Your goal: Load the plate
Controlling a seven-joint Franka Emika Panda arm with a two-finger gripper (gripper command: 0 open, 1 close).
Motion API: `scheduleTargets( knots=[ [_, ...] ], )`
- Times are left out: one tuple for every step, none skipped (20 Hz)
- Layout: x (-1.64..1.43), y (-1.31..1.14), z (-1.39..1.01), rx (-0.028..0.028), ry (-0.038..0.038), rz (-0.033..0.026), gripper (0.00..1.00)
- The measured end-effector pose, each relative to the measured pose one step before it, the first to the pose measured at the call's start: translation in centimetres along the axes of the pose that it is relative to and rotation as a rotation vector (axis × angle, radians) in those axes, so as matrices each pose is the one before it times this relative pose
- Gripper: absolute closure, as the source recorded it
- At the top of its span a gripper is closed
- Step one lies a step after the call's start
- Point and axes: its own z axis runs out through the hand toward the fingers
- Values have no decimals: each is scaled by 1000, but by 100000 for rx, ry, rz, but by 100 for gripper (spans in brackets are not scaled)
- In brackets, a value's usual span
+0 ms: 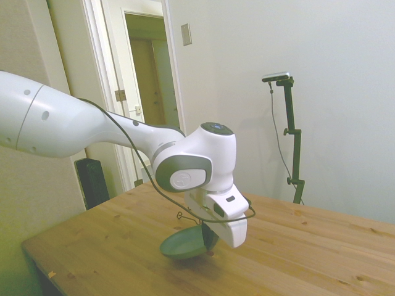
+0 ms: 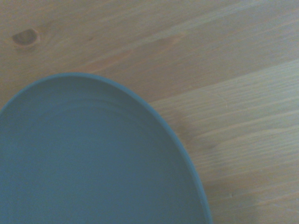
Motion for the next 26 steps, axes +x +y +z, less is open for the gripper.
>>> scheduleTargets(
  knots=[
    [-349, -304, -507, 305, -146, -216, 100],
    [-422, -337, -562, 312, -234, -187, 100],
    [-535, -420, -693, 509, -53, -304, 100],
    [-673, -497, -832, 483, -234, -583, 100],
    [-797, -558, -963, 632, -105, -662, 100],
    [-854, -556, -918, 687, 40, -520, 100],
    [-1004, -625, -952, 721, 76, -854, 100],
    [-1103, -764, -1016, 860, 391, -885, 100],
    [-1075, -840, -1002, 709, 876, -638, 100],
    [-1172, -975, -922, 32, 1231, -961, 100],
    [-1138, -1105, -847, -384, 1985, -830, 100],
    [-1044, -1151, -770, -388, 2216, -511, 100],
    [-1049, -1204, -597, -764, 2328, -377, 100],
    [-973, -1231, -455, -973, 2440, -288, 100],
    [-900, -1225, -394, -1181, 3157, -217, 100],
    [-760, -1196, -181, -1314, 3606, -74, 100],
    [-730, -1179, -79, -1886, 4006, -390, 100],
    [-622, -1261, 69, -1626, 4523, -479, 100],
    [-494, -1299, 111, -1372, 4630, -394, 100],
    [-447, -1242, 163, -1351, 4140, -591, 100],
    [-362, -1072, 120, -1708, 4000, -499, 100],
    [-341, -1032, 6, -1656, 4187, -543, 100],
    [-354, -932, -179, -1379, 4581, -514, 100],
    [-388, -694, -265, -1041, 4215, -293, 100],
    [-307, -507, -320, -1048, 4473, -42, 100],
    [-359, -377, -297, -960, 4235, -163, 100]
  ],
)
